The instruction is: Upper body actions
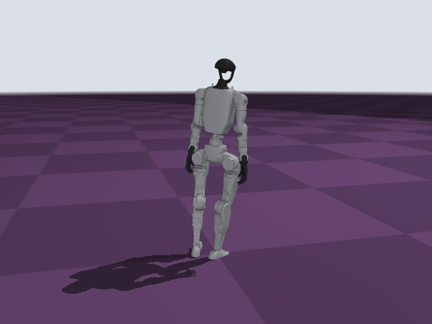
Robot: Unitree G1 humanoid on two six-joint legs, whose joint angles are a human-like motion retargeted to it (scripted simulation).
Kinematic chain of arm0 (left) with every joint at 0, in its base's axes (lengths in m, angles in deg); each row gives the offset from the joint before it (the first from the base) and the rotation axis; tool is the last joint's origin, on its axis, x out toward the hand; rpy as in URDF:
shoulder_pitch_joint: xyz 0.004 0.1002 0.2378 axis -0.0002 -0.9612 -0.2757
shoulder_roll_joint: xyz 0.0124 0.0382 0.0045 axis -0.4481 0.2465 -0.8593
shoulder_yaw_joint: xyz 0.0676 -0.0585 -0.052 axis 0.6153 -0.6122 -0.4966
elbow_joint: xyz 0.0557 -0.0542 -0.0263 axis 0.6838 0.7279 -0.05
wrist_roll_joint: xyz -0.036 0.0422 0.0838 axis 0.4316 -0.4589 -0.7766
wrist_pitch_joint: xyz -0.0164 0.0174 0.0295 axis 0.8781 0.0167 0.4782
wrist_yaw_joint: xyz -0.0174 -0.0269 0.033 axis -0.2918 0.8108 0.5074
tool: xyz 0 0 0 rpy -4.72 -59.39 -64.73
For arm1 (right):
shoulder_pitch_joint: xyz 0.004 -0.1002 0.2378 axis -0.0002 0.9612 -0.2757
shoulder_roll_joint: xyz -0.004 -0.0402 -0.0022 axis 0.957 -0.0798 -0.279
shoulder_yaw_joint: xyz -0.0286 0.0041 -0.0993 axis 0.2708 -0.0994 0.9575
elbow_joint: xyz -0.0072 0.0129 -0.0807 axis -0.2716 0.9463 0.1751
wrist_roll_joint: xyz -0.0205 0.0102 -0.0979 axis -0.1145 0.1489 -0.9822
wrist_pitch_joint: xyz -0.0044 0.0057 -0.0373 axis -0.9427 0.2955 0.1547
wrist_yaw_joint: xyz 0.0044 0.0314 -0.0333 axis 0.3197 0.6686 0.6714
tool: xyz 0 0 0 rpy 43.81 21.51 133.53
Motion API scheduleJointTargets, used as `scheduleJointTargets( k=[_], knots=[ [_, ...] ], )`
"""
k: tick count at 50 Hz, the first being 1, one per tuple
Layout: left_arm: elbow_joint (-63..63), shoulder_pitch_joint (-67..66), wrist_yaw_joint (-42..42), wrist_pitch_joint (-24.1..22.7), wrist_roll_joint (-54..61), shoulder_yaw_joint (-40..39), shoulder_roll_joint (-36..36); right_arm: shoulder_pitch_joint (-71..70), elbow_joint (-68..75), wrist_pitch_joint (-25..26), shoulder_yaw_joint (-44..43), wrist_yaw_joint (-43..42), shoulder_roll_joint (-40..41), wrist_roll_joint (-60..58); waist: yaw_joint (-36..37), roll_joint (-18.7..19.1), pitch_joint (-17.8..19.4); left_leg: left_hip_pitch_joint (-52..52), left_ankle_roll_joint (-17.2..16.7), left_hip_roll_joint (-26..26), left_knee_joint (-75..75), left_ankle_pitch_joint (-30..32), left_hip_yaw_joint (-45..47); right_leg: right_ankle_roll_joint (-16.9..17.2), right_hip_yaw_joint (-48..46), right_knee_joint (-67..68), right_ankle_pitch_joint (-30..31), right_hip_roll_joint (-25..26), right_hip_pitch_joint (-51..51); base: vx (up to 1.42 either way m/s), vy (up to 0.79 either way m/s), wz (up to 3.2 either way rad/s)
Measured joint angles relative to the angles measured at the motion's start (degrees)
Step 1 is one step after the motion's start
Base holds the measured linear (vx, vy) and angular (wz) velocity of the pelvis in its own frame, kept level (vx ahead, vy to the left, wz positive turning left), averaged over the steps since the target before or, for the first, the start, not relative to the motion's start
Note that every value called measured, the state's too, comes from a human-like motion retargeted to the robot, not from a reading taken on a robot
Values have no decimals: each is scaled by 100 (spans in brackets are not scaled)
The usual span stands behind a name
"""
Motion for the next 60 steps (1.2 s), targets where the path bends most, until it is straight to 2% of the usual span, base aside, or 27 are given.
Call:
scheduleJointTargets(
  k=[60],
  knots=[
    [30,-33,4,14,-3,-16,43,34,-3,23,26,4,1,-40,-15,72,1,12,2,13,-4,122,27,-11,10,5,0,19,19,0,0,0]
  ],
)
